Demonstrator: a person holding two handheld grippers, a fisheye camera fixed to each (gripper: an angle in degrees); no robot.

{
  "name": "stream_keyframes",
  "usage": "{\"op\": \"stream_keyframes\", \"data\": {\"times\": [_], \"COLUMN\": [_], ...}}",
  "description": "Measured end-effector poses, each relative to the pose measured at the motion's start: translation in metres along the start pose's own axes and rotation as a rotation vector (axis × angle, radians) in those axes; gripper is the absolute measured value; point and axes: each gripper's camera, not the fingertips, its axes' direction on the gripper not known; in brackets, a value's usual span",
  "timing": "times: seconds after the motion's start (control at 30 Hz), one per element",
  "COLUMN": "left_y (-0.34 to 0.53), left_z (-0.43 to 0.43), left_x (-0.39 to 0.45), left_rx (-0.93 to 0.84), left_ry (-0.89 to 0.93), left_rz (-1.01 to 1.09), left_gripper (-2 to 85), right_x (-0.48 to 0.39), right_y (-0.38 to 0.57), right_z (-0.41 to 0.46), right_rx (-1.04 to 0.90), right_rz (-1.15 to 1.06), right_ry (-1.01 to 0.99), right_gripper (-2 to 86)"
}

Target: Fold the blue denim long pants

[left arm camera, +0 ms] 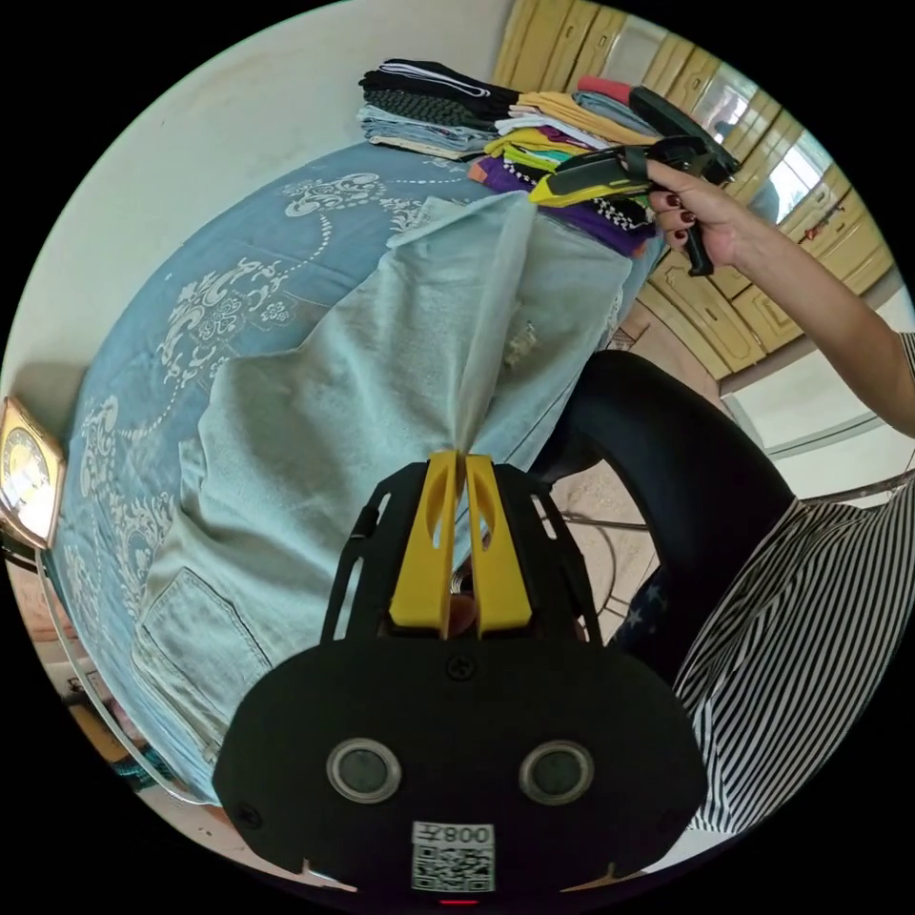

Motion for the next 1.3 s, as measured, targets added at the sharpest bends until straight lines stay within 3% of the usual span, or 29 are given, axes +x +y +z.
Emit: {"op": "stream_keyframes", "data": {"times": [0.2,0.43,0.83,1.3], "left_y": [-0.028,-0.054,-0.118,-0.177], "left_z": [-0.044,-0.083,-0.029,-0.041], "left_x": [0.020,0.042,0.080,0.067], "left_rx": [0.058,0.104,-0.205,-0.258], "left_ry": [-0.122,-0.138,-0.110,-0.065], "left_rz": [-0.052,-0.050,0.078,0.061], "left_gripper": [1.4,1.2,0.8,0.7], "right_x": [0.011,-0.006,0.088,0.087], "right_y": [0.017,0.047,0.166,0.222], "right_z": [0.011,0.010,0.115,0.182], "right_rx": [0.057,0.140,-0.001,-0.052], "right_rz": [-0.058,-0.218,0.076,0.082], "right_ry": [-0.075,-0.080,-0.074,-0.023], "right_gripper": [0.1,0.0,0.1,0.0]}}
